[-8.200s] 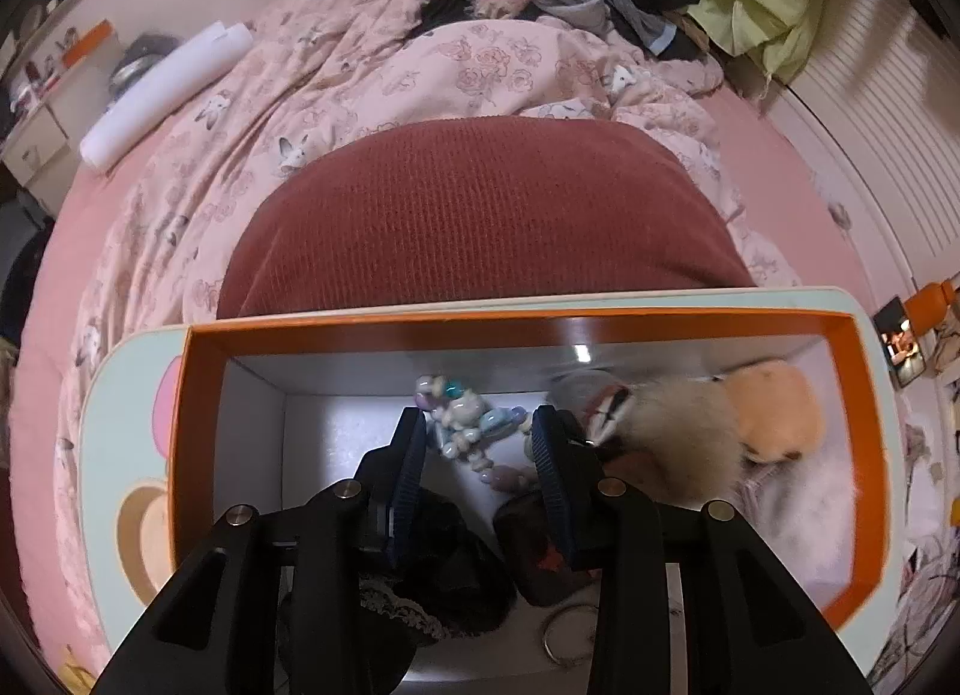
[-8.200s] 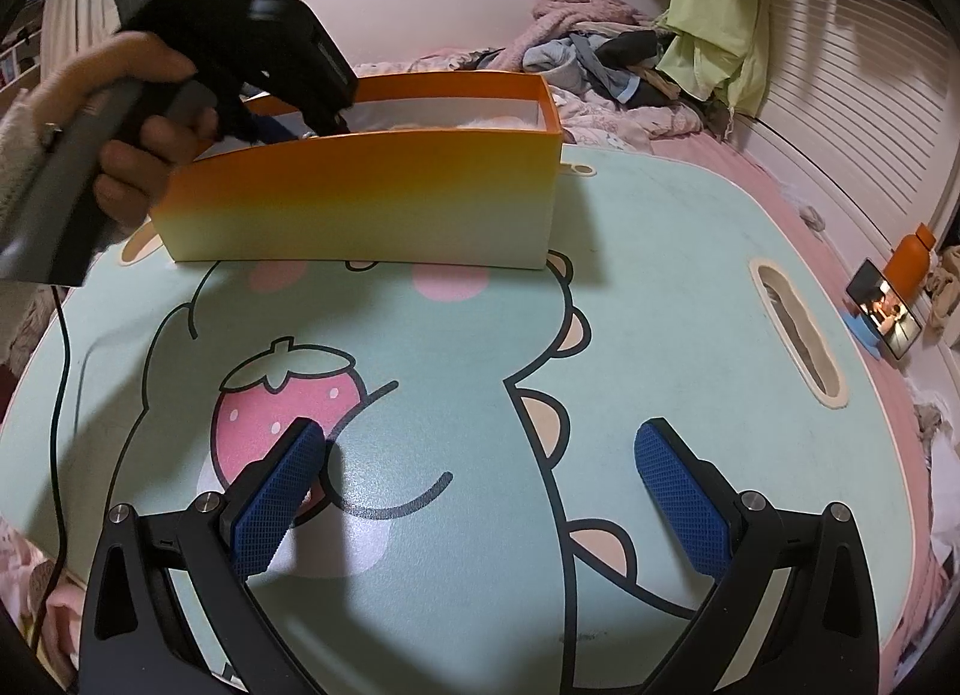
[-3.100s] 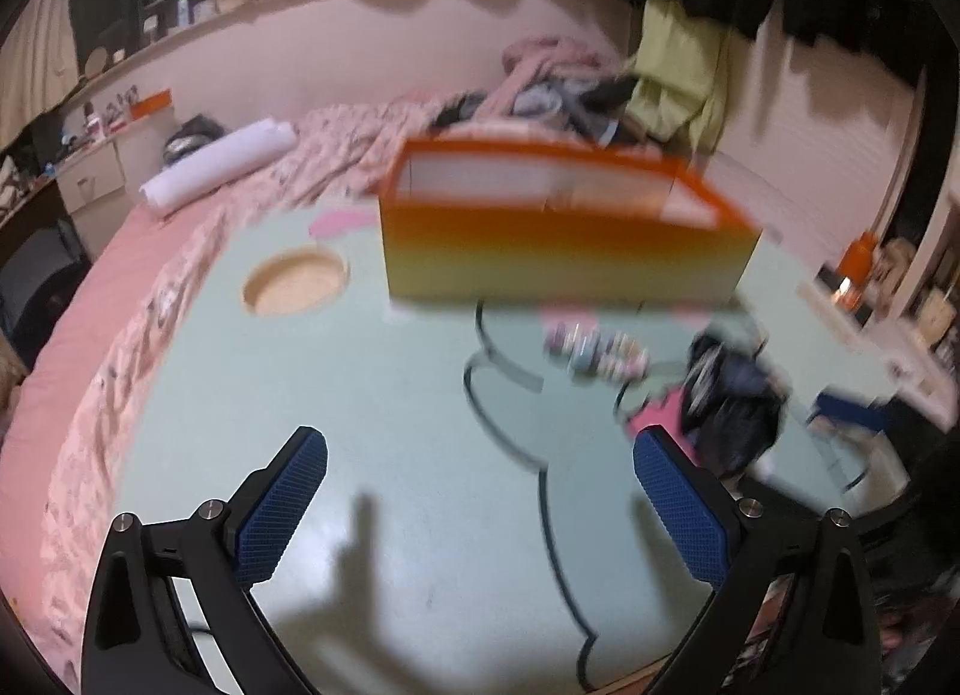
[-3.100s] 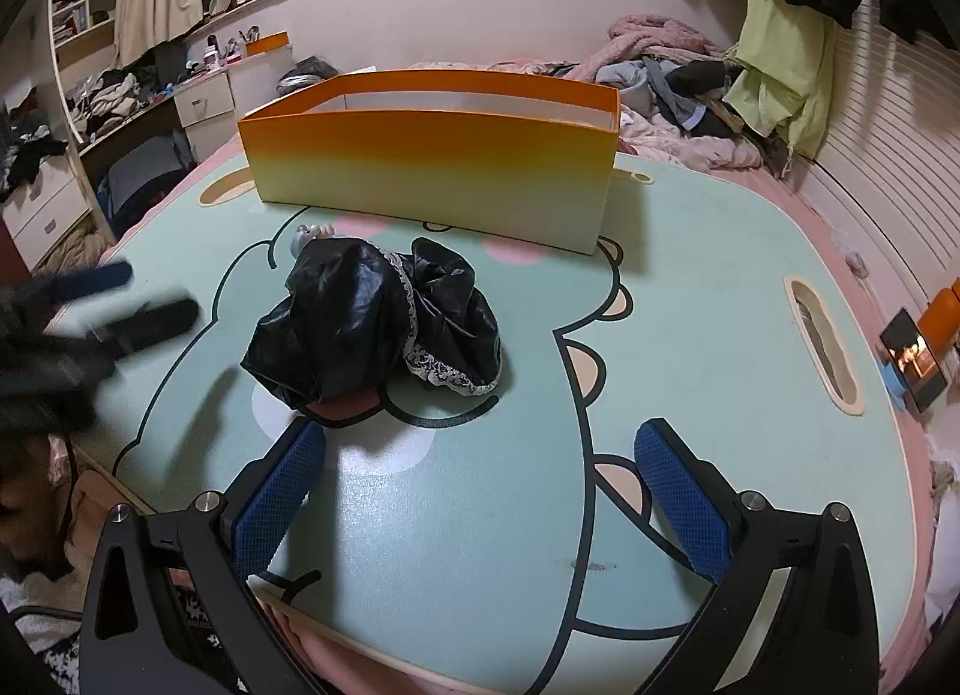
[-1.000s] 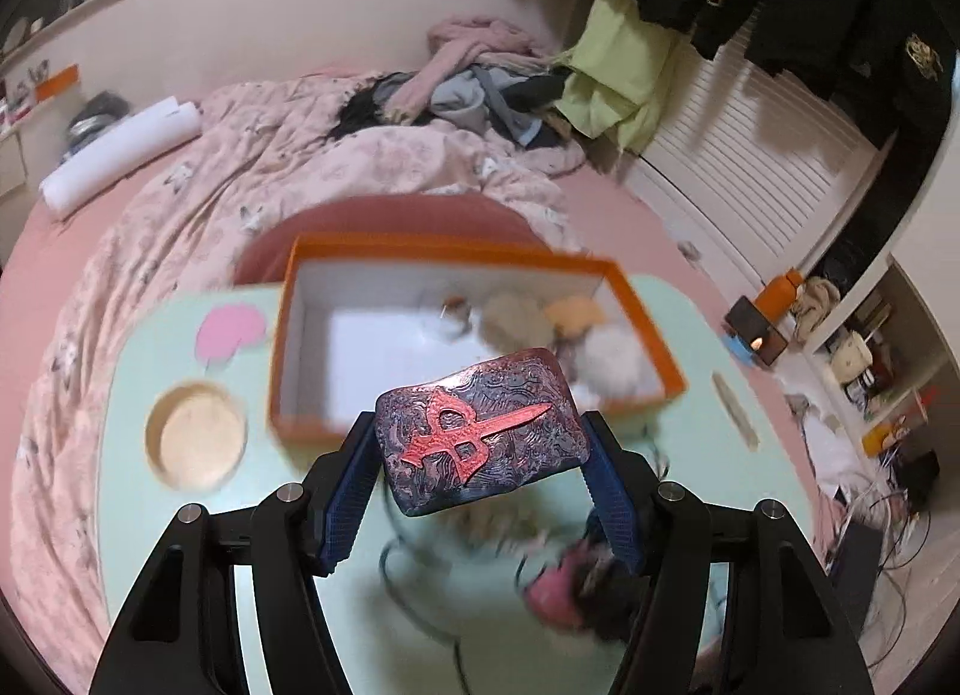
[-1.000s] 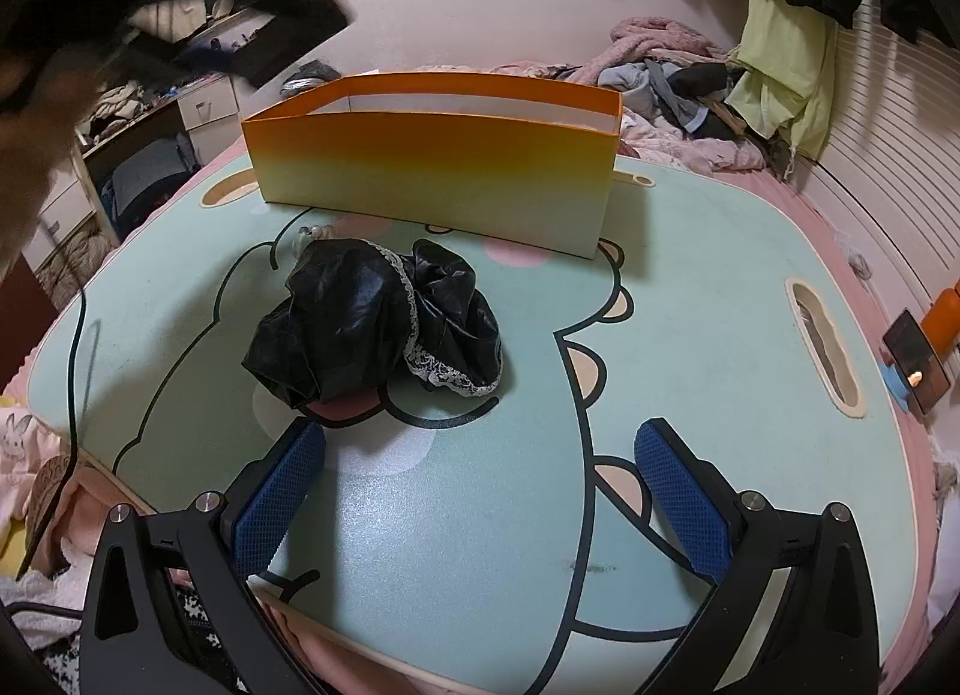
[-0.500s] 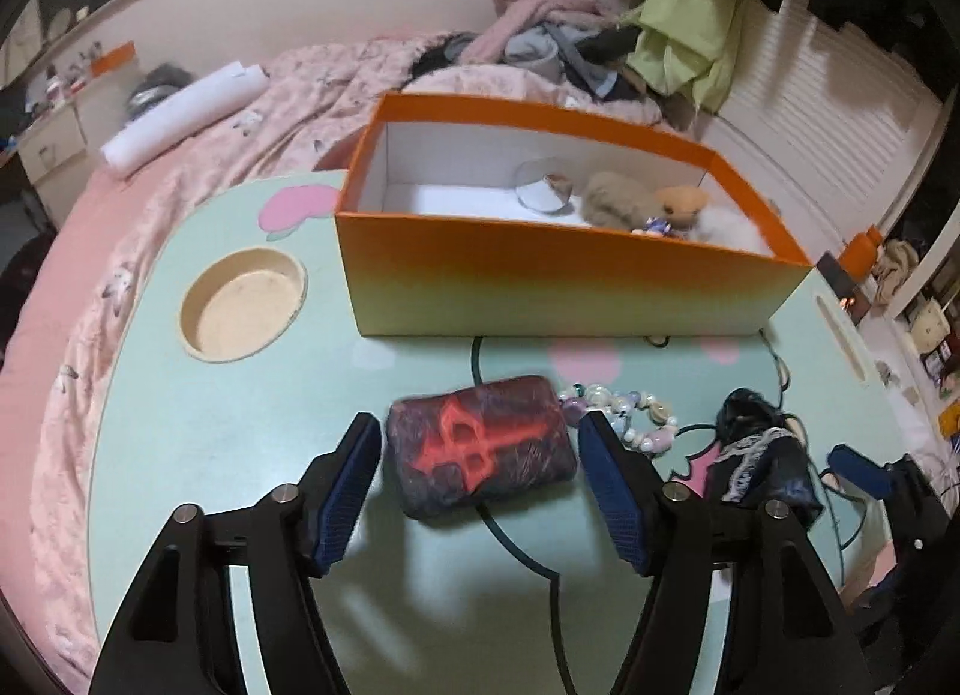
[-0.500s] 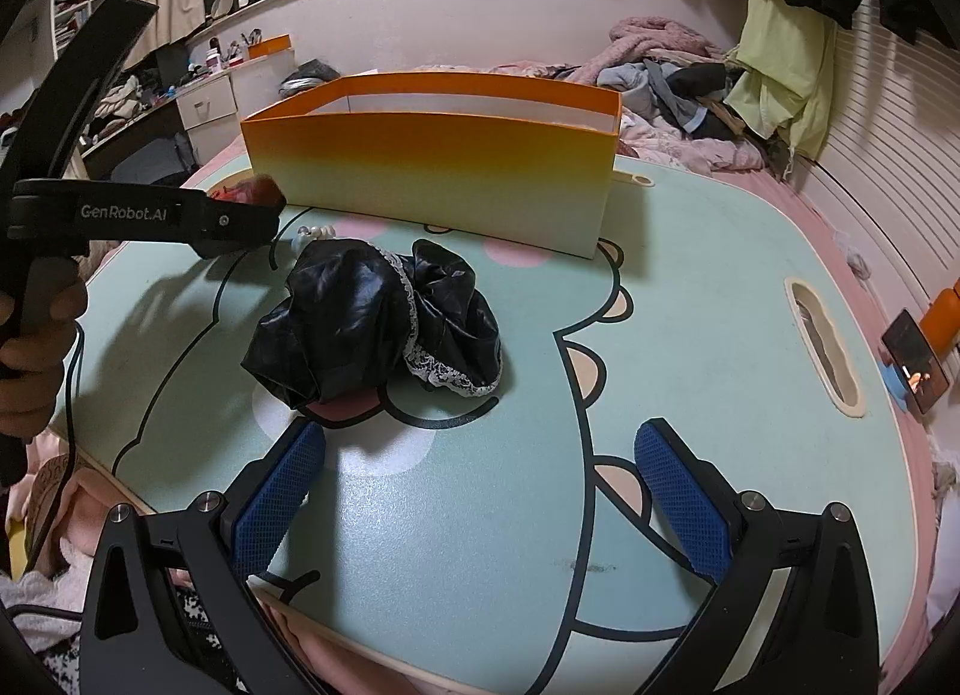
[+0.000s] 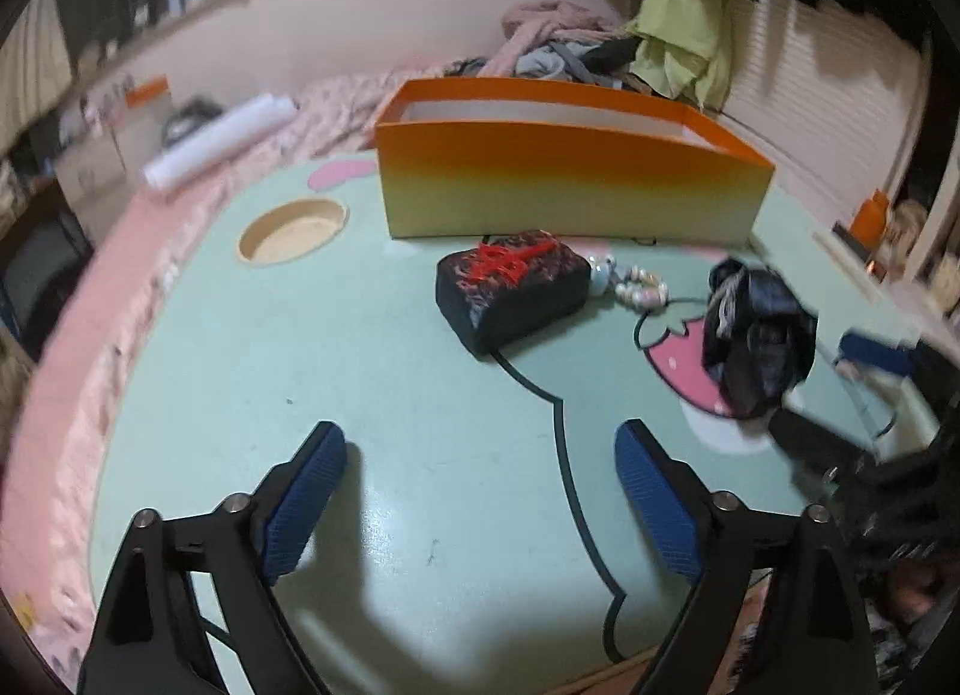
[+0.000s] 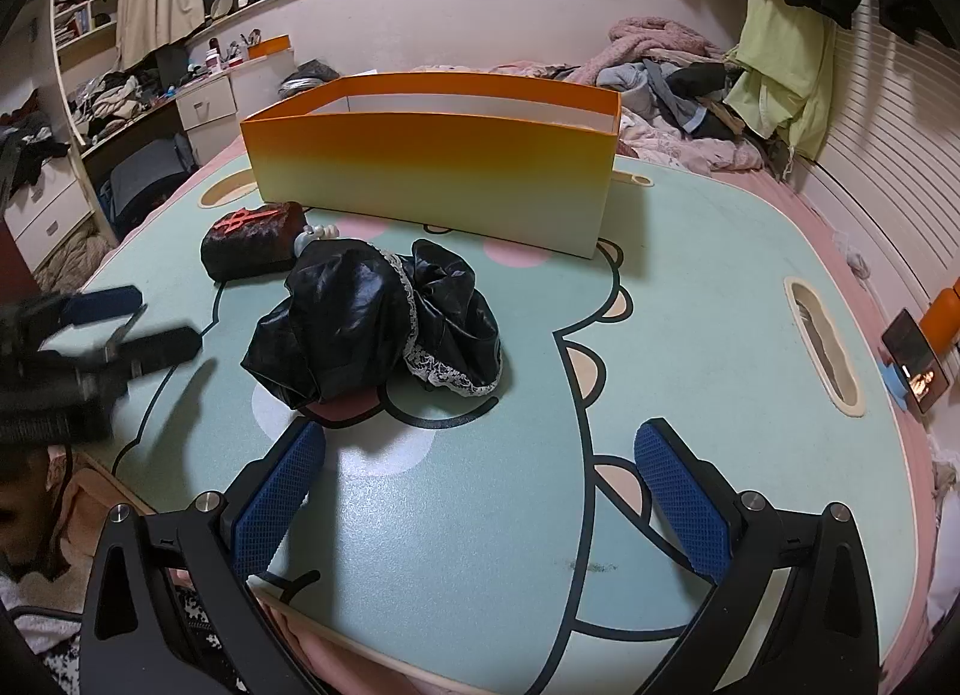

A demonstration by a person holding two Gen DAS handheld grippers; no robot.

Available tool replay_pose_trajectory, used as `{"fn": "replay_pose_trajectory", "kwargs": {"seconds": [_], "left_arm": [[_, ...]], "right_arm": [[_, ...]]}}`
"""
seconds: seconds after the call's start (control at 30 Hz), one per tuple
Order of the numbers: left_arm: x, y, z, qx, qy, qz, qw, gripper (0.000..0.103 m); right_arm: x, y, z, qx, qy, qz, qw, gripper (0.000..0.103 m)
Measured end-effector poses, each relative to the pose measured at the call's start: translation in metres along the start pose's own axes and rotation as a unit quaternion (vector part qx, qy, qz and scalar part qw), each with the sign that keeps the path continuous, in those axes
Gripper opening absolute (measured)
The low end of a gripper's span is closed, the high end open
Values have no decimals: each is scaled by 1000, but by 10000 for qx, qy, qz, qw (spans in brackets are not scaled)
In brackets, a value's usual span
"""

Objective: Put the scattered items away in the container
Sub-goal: 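Carry the pouch out and set it on the mat with the left gripper, then grasp the silver cone inside the box with the right gripper and lift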

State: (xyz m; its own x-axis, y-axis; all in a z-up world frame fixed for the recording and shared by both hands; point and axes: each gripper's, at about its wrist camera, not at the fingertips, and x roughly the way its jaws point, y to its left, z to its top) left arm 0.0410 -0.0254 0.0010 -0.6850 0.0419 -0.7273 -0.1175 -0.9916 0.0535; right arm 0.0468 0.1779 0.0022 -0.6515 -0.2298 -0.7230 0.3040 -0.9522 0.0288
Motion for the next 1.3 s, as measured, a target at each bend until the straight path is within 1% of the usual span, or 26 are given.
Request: {"fn": "replay_pose_trajectory", "kwargs": {"seconds": [0.03,0.1,0.33,0.4,0.5,0.57,0.6,0.63,0.7,0.77,0.8,0.87,0.93,0.97,1.0,1.03,1.1,1.17,1.23,1.3], "left_arm": [[1,-1,-1,6,-79,18,10000,103],[3,1,-2,-69,-125,-44,9999,103],[3,3,-4,-101,-193,-39,9998,103],[3,4,-4,-101,-197,-42,9997,103],[3,4,-4,-101,-202,-44,9997,103],[3,4,-4,-94,-202,-45,9997,103],[3,4,-4,-88,-202,-48,9997,103],[3,4,-4,-80,-203,-52,9997,103],[2,3,-4,-81,-212,-49,9997,103],[2,4,-4,-84,-220,-52,9997,103],[2,4,-4,-84,-224,-55,9997,103],[1,4,-3,-80,-229,-58,9997,103],[1,3,-4,-75,-236,-66,9997,103],[1,3,-4,-71,-241,-70,9997,103],[1,3,-4,-68,-247,-75,9996,103],[0,2,-4,-63,-253,-81,9996,103],[1,1,-5,-36,-261,-105,9996,103],[0,0,-6,-14,-272,-130,9995,103],[0,1,-6,-19,-287,-147,9995,103],[0,1,-6,-15,-301,-149,9994,103]], "right_arm": [[0,0,0,3,-1,1,10000,103],[0,-2,0,0,1,3,10000,103],[-3,-5,-1,36,6,-51,10000,103],[-10,-9,-1,121,-85,-92,9998,103],[-32,-16,4,197,-341,208,9990,99],[-51,-21,16,173,-534,372,9977,97],[-58,-24,26,156,-677,357,9969,97],[-65,-26,40,154,-842,317,9958,96],[-71,-24,71,123,-1006,350,9942,96],[-66,-16,104,38,-979,469,9941,87],[-59,-10,122,1,-891,482,9949,84],[-29,3,158,-7,-540,406,9977,70],[6,12,183,84,-121,467,9988,63],[27,17,194,118,85,495,9987,62],[44,22,200,126,236,465,9986,61],[64,28,207,104,401,371,9985,58],[94,36,213,12,669,156,9976,57],[121,39,218,81,1011,93,9948,49],[138,38,221,193,1245,111,9920,48],[150,36,222,263,1379,19,9901,48]]}}
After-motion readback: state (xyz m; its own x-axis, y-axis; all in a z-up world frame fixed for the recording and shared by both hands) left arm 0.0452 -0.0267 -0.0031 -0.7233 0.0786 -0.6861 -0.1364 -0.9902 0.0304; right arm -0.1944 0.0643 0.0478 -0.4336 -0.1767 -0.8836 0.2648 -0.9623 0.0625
